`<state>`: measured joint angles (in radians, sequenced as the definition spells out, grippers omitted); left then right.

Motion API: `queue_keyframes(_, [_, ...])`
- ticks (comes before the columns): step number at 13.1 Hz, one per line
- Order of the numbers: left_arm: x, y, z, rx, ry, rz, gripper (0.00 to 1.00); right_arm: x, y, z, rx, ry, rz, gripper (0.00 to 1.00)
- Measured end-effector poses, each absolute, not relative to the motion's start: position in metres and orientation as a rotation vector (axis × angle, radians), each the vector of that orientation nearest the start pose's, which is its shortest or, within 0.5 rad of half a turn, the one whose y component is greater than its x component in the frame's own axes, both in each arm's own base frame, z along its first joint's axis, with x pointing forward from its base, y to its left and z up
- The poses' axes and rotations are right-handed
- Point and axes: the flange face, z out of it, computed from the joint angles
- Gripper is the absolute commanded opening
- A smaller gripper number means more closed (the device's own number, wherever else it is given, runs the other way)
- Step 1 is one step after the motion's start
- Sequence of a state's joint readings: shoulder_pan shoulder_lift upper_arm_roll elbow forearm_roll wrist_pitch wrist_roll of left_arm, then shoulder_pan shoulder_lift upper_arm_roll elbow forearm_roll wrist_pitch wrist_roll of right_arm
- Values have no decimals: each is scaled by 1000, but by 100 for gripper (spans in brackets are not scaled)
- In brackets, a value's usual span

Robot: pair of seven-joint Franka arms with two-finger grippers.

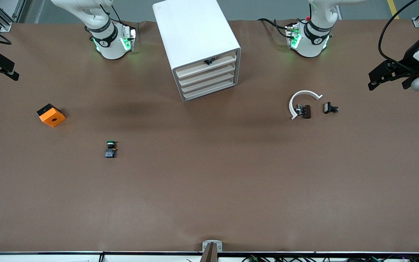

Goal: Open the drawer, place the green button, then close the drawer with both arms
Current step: 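Reach the right gripper toward the button while the left gripper moves toward the cabinet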

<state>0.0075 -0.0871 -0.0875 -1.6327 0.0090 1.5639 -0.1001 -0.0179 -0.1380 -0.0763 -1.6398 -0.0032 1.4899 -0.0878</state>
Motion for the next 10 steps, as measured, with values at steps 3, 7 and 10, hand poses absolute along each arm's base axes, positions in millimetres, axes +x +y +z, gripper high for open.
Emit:
queue_keyframes(3, [525,-43,641,-3126,-32,-28,100,500,-51,658,-3133,9,17,100])
queue_keyframes(7, [531,-43,630,-3126,-32,14,100,500,-51,662,-3134,10,2,100])
queue_keyframes(10, [542,-41,590,-3099,-34,220,100,505,-52,656,-3134,13,25,100])
